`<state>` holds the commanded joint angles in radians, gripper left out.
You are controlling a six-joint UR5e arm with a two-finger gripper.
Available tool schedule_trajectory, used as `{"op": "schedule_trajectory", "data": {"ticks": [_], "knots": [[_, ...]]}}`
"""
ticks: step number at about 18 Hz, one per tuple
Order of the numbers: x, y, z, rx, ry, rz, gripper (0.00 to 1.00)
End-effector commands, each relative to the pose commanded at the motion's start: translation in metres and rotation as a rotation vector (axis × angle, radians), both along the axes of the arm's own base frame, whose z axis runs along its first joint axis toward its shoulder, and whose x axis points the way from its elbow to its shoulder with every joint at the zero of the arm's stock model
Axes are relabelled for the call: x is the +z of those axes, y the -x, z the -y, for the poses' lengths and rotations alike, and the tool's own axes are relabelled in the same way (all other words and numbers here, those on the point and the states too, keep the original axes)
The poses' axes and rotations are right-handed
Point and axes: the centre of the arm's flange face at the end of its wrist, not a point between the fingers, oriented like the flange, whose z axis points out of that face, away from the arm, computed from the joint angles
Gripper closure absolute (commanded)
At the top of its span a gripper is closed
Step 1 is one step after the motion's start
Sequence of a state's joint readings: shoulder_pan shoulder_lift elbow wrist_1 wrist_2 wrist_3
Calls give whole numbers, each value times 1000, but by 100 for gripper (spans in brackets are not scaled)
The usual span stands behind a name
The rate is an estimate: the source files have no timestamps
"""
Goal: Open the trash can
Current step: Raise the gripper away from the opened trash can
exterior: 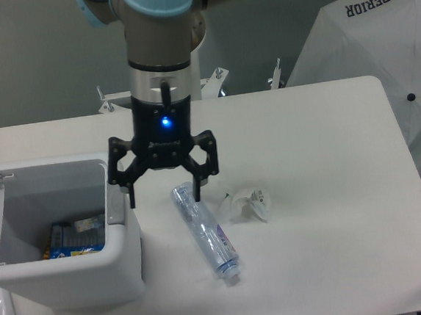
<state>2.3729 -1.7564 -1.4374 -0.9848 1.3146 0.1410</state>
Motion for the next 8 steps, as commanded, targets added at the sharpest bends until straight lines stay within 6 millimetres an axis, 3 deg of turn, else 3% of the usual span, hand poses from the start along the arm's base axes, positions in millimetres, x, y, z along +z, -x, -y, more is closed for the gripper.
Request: {"op": "schedule_trajectory", "data": {"ticks": [2, 8], "knots": [[6, 9, 6, -40, 10, -49, 0], [-4, 27, 21, -135, 140, -181, 0]]}}
